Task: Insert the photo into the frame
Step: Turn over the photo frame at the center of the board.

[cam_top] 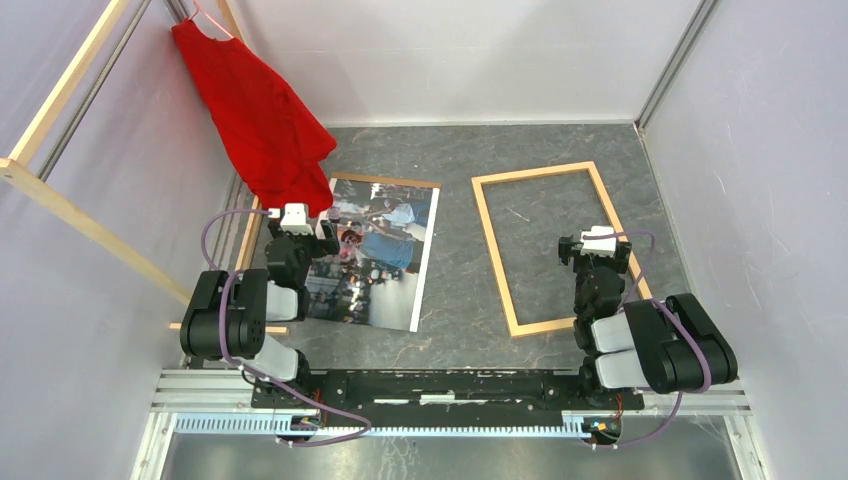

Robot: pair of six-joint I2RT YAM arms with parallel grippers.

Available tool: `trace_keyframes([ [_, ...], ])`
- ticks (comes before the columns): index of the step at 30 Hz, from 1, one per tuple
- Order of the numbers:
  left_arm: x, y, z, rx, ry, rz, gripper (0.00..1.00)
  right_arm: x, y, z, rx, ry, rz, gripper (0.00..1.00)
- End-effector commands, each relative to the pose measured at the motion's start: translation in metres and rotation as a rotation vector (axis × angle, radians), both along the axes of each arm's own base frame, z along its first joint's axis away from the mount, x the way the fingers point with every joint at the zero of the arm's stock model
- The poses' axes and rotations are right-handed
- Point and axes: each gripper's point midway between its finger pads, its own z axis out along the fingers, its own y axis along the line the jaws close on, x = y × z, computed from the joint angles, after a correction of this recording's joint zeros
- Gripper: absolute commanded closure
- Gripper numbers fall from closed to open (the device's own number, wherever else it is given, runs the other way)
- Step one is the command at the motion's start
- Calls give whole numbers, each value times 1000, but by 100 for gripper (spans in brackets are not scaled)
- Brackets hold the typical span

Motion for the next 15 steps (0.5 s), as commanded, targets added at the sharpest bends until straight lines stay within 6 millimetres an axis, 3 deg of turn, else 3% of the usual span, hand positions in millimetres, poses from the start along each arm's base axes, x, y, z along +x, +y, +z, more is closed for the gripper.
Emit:
trace_keyframes([
  [1, 4, 3, 12, 8, -53, 17, 0, -24, -6, -20, -6, 48, -14, 2],
  [15, 3, 2, 12, 7, -56, 15, 0, -23, -6, -20, -4, 48, -11, 2],
])
